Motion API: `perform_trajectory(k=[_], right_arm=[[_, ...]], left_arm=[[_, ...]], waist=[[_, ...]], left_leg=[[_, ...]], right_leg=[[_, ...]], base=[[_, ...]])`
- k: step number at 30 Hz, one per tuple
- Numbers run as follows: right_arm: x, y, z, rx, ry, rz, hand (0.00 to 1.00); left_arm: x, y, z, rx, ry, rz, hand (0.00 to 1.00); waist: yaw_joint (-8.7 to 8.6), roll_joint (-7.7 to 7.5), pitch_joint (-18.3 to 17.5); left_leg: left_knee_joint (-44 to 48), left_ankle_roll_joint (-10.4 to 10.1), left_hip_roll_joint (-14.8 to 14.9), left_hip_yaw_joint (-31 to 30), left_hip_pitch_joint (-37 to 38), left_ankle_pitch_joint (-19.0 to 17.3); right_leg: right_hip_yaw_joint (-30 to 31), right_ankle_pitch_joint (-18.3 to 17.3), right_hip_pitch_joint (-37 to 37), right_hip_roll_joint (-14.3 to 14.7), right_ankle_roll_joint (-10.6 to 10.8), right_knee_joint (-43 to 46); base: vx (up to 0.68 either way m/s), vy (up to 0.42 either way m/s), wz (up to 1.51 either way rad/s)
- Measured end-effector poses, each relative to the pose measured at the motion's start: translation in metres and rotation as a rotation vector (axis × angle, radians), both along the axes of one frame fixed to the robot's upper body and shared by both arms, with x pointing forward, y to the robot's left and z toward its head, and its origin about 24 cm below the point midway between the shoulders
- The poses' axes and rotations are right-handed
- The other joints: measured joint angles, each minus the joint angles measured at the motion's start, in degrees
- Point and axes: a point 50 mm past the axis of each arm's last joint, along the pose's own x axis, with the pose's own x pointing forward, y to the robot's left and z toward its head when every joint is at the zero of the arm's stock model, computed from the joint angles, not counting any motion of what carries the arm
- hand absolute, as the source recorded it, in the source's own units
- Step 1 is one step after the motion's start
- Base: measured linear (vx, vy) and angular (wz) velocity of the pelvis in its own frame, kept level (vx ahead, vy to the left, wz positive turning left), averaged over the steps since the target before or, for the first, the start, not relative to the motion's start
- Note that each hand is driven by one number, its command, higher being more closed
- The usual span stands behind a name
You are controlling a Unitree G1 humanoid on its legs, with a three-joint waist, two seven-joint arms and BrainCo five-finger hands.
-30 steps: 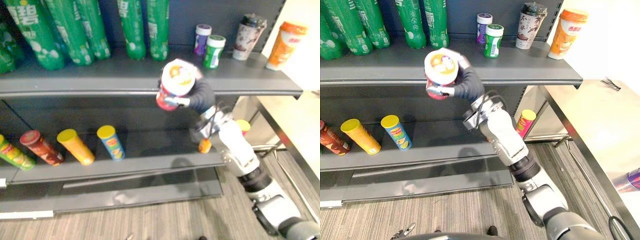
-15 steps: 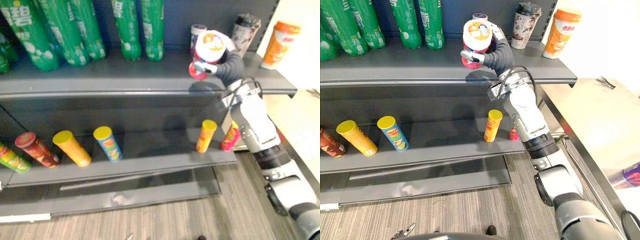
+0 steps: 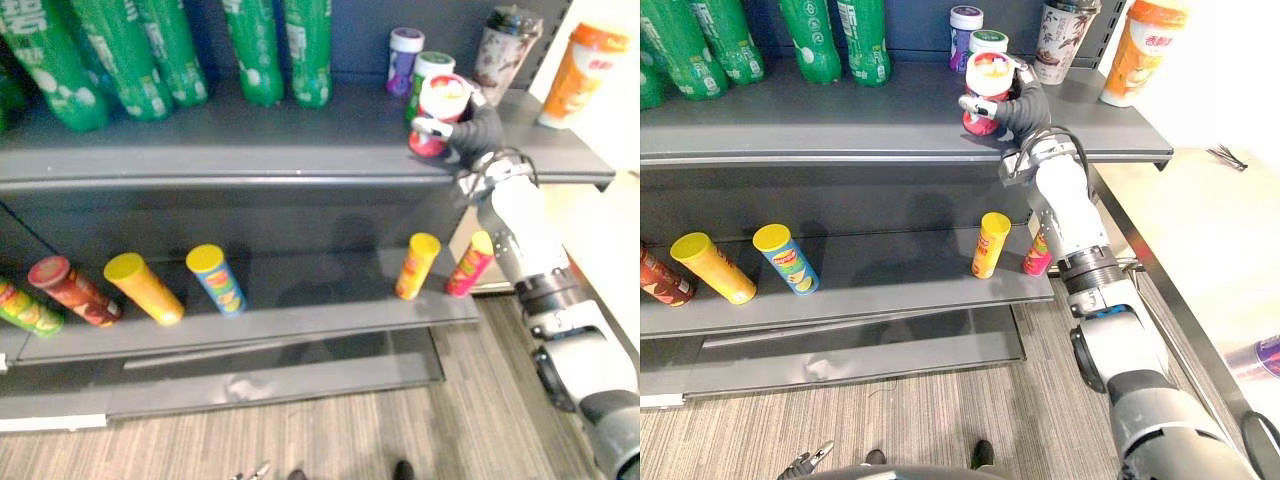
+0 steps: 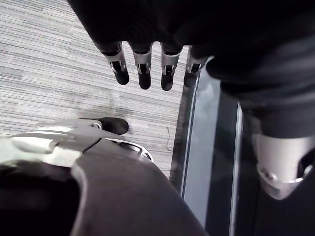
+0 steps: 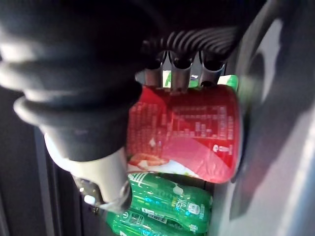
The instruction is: Put the gum and the chips on the shelf.
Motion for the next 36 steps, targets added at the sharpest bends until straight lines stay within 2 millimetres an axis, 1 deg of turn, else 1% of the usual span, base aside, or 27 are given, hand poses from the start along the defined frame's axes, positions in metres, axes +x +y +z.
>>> perform_trajectory(k=[4,8,18,27,36], right_arm=[[0.001,-0.002,0.001,-0.021,-0.006,-0.018,1.00],[0.001,-0.007,0.003,-0.005,-0.013,-0.034,1.00],[-0.001,-0.006,0.006,-0.010,-0.030,-0.022,1.00],[-0.013,-0.009,0.003,-0.035,-0.073,0.014,1.00],[-0.020,-0.010,-0.003,-0.042,-0.081,0.031,1.00]], left_arm=[[0.001,0.000,0.000,-0.001,-0.002,-0.001,0.00],[0.003,0.000,0.001,-0.001,-0.012,-0.003,0.00],[0.003,-0.001,0.001,-0.004,-0.012,-0.010,0.00],[0.003,-0.002,0.000,-0.011,-0.013,-0.016,0.00],[0.002,-0.002,0.000,-0.014,-0.011,-0.020,0.00]], waist=[[0.08,-0.01,0.17],[0.29,-0.06,1.04],[0.23,-0.03,1.62],[0.25,-0.10,1.65],[0.21,-0.24,1.56]], left_leg=[[0.00,-0.02,-0.06,0.03,0.05,-0.01],[-0.01,-0.01,-0.10,0.11,0.25,-0.01],[-0.01,-0.20,-0.04,0.70,0.71,-0.16],[0.00,-0.40,0.18,1.22,0.84,-0.30],[0.01,-0.42,0.33,1.47,1.08,-0.32]], right_leg=[[-0.04,0.00,0.07,-0.05,0.00,-0.04],[-0.02,0.07,0.19,-0.13,-0.05,0.01],[0.31,0.06,0.37,-0.10,-0.04,-0.04],[0.53,0.06,0.38,0.09,-0.04,-0.07],[0.84,0.06,0.37,0.24,-0.04,0.02]], base=[[0.00,0.000,0.00],[-0.04,-0.021,-0.01],[-0.01,-0.006,-0.01],[0.00,0.000,0.00],[-0.01,-0.006,-0.01]])
